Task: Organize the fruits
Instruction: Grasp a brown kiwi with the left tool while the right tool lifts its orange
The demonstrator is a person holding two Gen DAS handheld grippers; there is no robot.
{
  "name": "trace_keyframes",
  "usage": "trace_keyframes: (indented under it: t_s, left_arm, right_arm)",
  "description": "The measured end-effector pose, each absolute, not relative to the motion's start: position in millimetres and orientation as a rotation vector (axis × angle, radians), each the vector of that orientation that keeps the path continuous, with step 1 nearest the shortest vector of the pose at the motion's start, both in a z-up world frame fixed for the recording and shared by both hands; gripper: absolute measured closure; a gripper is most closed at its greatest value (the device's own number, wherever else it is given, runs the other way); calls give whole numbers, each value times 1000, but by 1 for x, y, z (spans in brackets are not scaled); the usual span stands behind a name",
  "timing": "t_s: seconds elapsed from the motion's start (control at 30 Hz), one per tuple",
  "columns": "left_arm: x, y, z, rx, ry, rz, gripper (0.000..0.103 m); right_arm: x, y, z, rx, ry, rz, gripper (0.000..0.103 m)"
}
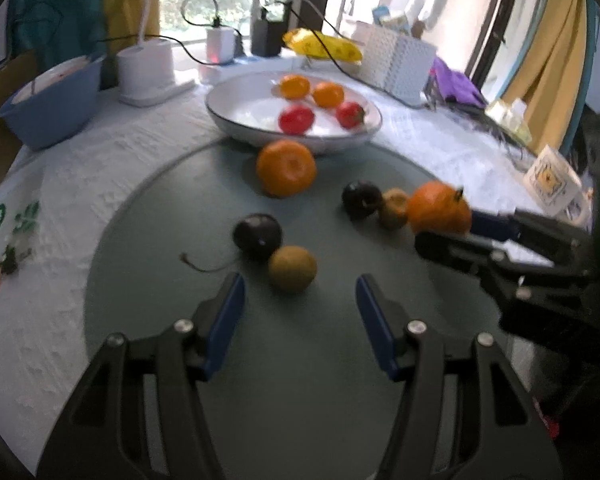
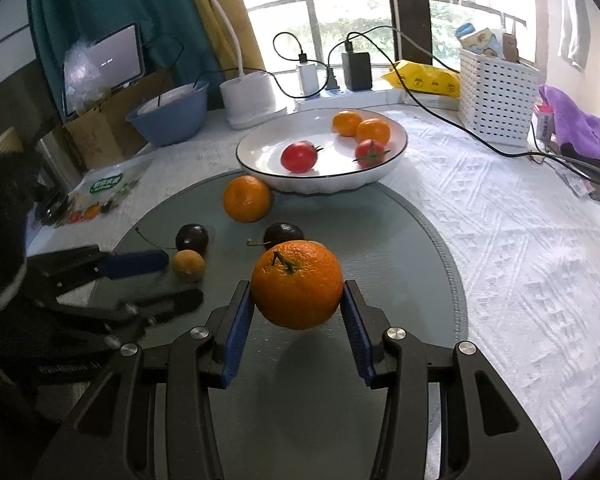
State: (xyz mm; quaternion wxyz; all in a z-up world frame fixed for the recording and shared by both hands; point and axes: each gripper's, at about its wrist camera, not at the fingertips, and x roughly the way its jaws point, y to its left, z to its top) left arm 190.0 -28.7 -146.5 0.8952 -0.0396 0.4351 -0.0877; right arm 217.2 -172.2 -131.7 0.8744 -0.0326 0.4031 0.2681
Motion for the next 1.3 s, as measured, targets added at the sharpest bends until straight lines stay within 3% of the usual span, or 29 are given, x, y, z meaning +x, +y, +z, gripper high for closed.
trace_keyframes:
  t_s: [0.17, 0.37, 0.53, 1.3]
  left_arm:
    - [192, -33, -146, -71, 902, -170, 44]
    - [196, -32, -146, -83, 893, -129, 68]
    - [197, -36, -148, -72, 891, -150, 76]
    - [191, -22, -116, -123, 808, -176, 77]
  right_arm:
    - [218, -179, -130, -53, 832, 563, 56]
    - [219, -187, -131, -34, 826, 559, 56]
    - [219, -188, -131, -33, 826, 558, 56]
    - [222, -178, -113, -63, 785, 568, 56]
